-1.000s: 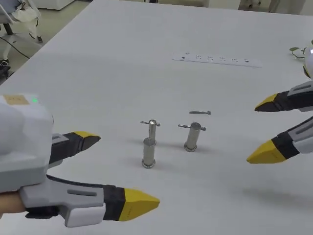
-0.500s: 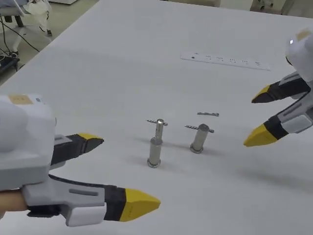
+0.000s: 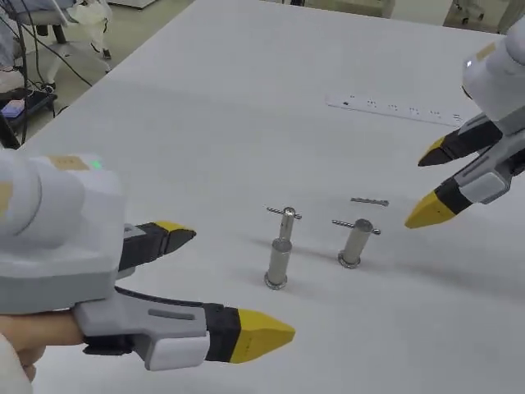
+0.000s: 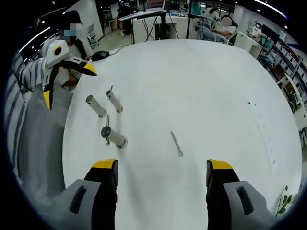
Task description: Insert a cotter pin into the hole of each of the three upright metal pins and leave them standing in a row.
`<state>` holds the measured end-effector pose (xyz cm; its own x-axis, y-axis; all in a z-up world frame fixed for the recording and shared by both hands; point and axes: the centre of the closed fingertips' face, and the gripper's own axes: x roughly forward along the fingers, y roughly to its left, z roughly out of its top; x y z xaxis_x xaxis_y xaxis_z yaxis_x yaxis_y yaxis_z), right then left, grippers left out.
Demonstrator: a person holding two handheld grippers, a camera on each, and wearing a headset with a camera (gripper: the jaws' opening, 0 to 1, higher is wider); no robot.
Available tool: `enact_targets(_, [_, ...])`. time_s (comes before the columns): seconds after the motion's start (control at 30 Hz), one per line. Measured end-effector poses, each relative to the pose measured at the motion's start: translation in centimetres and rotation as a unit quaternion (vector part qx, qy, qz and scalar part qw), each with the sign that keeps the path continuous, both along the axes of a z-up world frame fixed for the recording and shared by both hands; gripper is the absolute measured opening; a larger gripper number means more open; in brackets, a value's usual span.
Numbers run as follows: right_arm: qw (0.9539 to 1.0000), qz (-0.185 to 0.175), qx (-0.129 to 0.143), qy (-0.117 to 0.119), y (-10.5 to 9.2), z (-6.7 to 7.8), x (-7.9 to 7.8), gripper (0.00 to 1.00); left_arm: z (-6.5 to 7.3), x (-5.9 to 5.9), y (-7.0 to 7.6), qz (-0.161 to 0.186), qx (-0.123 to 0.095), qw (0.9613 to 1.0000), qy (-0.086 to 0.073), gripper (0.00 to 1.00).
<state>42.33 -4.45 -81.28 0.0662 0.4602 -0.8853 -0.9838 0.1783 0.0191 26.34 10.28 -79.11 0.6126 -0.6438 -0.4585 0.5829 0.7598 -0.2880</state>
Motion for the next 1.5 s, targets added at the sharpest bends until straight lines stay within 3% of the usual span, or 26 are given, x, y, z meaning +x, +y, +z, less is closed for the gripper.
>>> enact_targets(0.33, [0.9994, 0.022, -0.024, 0.015, 0.8, -1.8, 1.1, 0.67, 0.0, 0.1, -0.5, 0.01, -0.012, 0.9999, 0.003, 0.88])
enact_targets(0.47, [0.9988, 0.03, -0.028, 0.027, 0.9, -2.1, 1.0, 0.55, 0.0, 0.5, 0.1, 0.023, -0.007, 0.9997, -0.001, 0.88])
enact_targets(0.63, [0.9974, 0.054, -0.041, 0.026, 1.1, -2.7, 1.0, 0.53, 0.2, 0.6, 0.7, 0.032, -0.01, 0.9994, -0.003, 0.88])
enact_targets(0.9, [0.9958, 0.058, -0.061, 0.036, 1.8, -3.9, 1.7, 0.39, 0.2, 0.6, 1.5, 0.044, -0.008, 0.999, -0.002, 0.87])
enact_targets(1.1, [0.9934, 0.072, -0.083, 0.034, 2.1, -4.7, 2.2, 0.31, 0.0, 0.2, 1.6, 0.047, -0.008, 0.9989, 0.001, 0.86])
enact_targets(1.23, [0.9893, 0.088, -0.113, 0.029, 1.4, -5.6, 2.5, 0.3, 0.3, 0.3, 1.6, 0.05, -0.008, 0.9987, -0.006, 0.85])
enact_targets(1.27, [0.9893, 0.094, -0.111, 0.019, 1.5, -5.5, 2.7, 0.28, 0.3, 0.3, 1.7, 0.05, -0.008, 0.9987, -0.006, 0.85])
enact_targets(1.37, [0.9892, 0.092, -0.112, 0.02, 1.6, -5.5, 2.7, 0.26, 0.4, 0.4, 1.7, 0.052, -0.009, 0.9986, -0.008, 0.85])
enact_targets(1.43, [0.9878, 0.101, -0.118, 0.011, 1.6, -5.5, 2.8, 0.24, 0.4, 0.4, 1.7, 0.051, -0.009, 0.9986, -0.007, 0.84])
enact_targets(1.5, [0.9843, 0.12, -0.129, -0.013, 1.5, -5.6, 3.1, 0.21, 0.5, 0.5, 1.7, 0.051, -0.008, 0.9986, -0.009, 0.84])
